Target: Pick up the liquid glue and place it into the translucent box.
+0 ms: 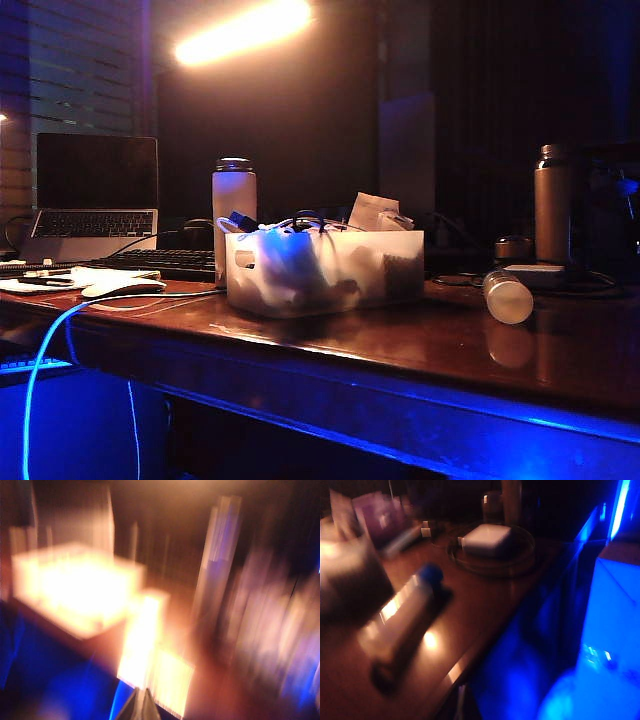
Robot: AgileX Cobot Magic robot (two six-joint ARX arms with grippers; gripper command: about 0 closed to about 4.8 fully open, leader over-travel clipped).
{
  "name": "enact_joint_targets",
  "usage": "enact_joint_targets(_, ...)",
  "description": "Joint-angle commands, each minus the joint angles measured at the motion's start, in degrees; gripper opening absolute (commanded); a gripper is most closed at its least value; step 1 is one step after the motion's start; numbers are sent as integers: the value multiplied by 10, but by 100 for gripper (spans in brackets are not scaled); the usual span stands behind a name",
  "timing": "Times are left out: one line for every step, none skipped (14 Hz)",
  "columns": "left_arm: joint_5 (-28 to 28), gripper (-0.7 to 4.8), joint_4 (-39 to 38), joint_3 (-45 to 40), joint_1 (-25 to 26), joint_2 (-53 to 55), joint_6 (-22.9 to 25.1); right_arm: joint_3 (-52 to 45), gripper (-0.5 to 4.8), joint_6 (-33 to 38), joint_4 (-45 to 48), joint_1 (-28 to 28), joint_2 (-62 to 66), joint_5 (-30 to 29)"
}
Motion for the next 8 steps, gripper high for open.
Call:
enact_joint_targets(-55,-5,11,114,1,61,-2,44,-1,26,33,0,0,10)
enact_joint_targets(-54,-5,11,159,1,103,4,64,-1,26,31,0,2,11)
enact_joint_targets(-30,-5,8,221,1,174,27,91,-1,26,27,0,15,22)
enact_joint_targets(16,-5,-9,276,1,237,46,114,-1,25,20,0,36,23)
enact_joint_targets(129,-5,-85,403,1,367,73,160,-1,18,15,0,96,23)
enact_joint_targets(205,-5,-135,477,1,439,81,188,-1,17,17,0,135,23)
enact_joint_targets(278,-5,-188,547,1,507,101,219,-1,15,17,0,174,17)
enact_joint_targets(329,-5,-247,614,1,566,121,251,-1,-5,17,0,216,2)
